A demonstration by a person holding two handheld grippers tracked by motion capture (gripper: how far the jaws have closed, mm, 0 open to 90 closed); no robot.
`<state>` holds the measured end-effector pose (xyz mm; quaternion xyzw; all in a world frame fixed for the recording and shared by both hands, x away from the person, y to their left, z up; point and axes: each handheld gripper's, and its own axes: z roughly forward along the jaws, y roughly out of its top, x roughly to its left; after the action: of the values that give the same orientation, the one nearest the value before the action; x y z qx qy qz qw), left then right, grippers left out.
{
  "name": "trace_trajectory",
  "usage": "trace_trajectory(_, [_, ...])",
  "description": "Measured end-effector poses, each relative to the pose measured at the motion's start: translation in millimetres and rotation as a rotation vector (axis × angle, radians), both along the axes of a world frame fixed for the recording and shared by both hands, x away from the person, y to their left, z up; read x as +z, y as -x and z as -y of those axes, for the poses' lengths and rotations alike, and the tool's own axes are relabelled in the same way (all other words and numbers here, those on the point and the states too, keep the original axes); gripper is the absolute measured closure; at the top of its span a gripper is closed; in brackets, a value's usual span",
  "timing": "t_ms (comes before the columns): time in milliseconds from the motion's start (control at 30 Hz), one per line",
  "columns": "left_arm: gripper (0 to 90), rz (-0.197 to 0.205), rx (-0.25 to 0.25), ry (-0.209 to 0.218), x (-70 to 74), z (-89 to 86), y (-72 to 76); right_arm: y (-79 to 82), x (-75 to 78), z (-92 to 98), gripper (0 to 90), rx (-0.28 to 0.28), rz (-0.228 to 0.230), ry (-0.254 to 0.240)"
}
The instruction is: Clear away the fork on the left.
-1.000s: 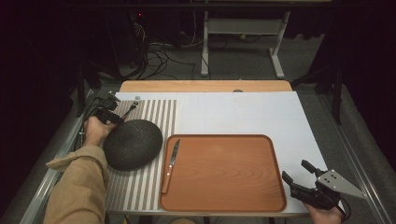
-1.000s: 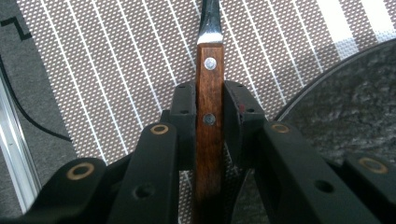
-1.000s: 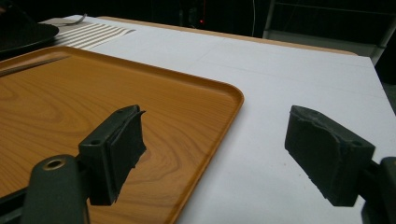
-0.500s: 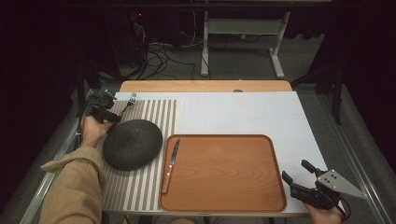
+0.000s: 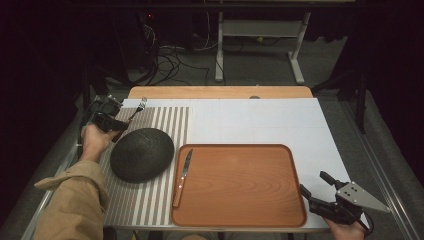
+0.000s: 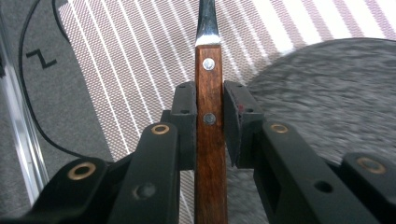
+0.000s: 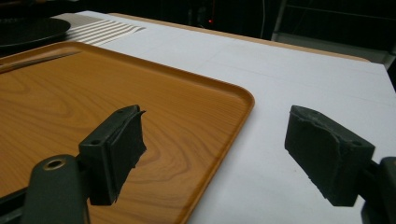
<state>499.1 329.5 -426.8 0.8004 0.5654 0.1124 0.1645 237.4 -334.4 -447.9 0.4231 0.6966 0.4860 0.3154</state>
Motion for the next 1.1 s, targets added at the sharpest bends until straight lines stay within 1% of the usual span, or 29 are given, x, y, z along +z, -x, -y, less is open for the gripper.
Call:
trace_trajectory(67, [72.4,0.009,0.005,-0.011,3.5,-1.8,2.1,-0.1,-0.1,-0.1,20.5,0.001,-0.001,0.0])
trace_trajectory(167, [72.4,0.022,0.005,-0.003,8.3,-3.2,4.9,-0.2,0.0,-0.4,20.5,0.004,0.0,0.0])
trace_trajectory(300, [72.4,0.035,-0.019,0.007,14.2,0.1,10.4,-0.3,0.2,-0.3,20.6,0.006,0.003,-0.004])
trace_trajectory(333, [72.4,0.04,-0.024,0.01,16.2,1.6,12.5,-0.4,0.0,-0.6,20.6,0.008,0.006,-0.006])
trace_trajectory(467, [72.4,0.05,-0.047,0.006,26.8,10.7,23.0,-0.7,-0.1,-4.0,20.7,0.034,0.002,0.015])
trace_trajectory(567, [72.3,0.071,-0.06,0.026,36.2,17.6,30.1,0.6,0.3,-5.4,20.7,0.056,0.012,0.026])
trace_trajectory(633, [72.4,0.083,-0.069,0.041,40.9,22.9,34.6,1.0,0.4,-5.2,20.7,0.064,0.013,0.021])
trace_trajectory(667, [72.4,0.086,-0.077,0.04,42.7,25.9,36.7,0.9,0.3,-5.0,20.7,0.065,0.011,0.02])
trace_trajectory(800, [72.4,0.08,-0.109,0.046,46.2,37.3,43.3,-0.7,0.3,-3.8,20.7,0.072,0.015,0.008])
trace_trajectory(900, [72.4,0.077,-0.135,0.04,47.1,45.6,48.3,-0.8,0.8,-3.3,20.7,0.075,0.019,0.001])
trace_trajectory(1000, [72.4,0.085,-0.135,0.067,46.0,49.2,53.7,-1.1,0.8,-2.7,20.7,0.08,0.022,0.0])
trace_trajectory(1100, [72.4,0.078,-0.139,0.082,43.0,51.4,58.3,-1.7,0.7,-1.6,20.7,0.082,0.024,-0.003])
